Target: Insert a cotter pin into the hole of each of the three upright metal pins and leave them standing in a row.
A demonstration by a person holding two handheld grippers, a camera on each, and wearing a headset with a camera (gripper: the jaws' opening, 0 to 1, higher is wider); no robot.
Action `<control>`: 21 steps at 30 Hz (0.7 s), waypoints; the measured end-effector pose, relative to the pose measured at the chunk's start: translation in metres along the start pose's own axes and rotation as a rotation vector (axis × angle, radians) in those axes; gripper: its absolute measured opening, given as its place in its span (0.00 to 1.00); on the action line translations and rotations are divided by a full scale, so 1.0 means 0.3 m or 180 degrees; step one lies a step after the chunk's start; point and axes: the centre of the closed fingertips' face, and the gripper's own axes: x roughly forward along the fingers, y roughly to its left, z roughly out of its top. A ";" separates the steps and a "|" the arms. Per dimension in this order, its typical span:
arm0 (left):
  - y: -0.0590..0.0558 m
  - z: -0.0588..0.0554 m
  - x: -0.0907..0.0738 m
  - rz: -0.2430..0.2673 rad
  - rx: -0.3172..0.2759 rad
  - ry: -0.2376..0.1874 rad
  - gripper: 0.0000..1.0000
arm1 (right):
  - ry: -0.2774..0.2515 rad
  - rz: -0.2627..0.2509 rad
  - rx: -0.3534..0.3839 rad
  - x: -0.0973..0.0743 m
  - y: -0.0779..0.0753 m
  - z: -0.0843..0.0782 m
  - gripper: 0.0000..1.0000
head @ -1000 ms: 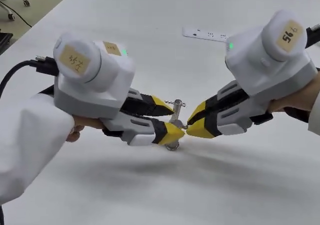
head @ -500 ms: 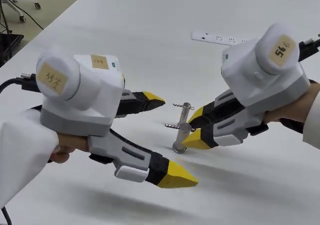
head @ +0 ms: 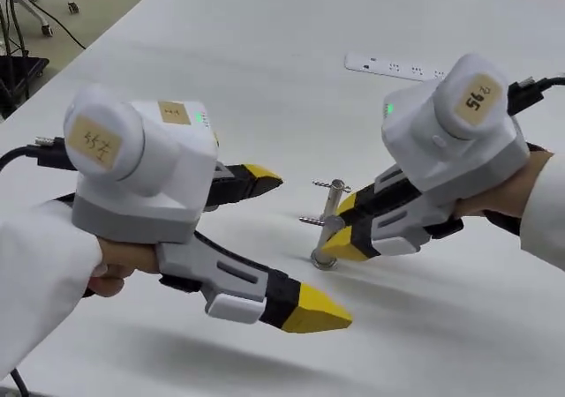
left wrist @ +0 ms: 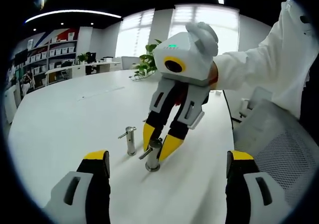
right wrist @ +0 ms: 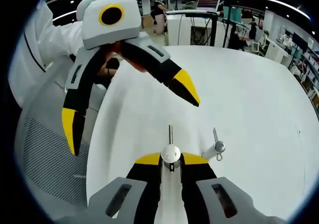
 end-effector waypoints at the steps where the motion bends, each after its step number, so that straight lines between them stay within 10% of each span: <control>1: 0.001 -0.001 0.000 0.0010 0.0000 0.0003 0.97 | -0.0011 -0.0001 0.0000 0.000 0.000 0.001 0.09; 21: -0.011 -0.021 0.004 0.0001 -0.0012 0.0160 0.92 | -0.0291 -0.0022 -0.0266 -0.055 0.057 0.012 0.07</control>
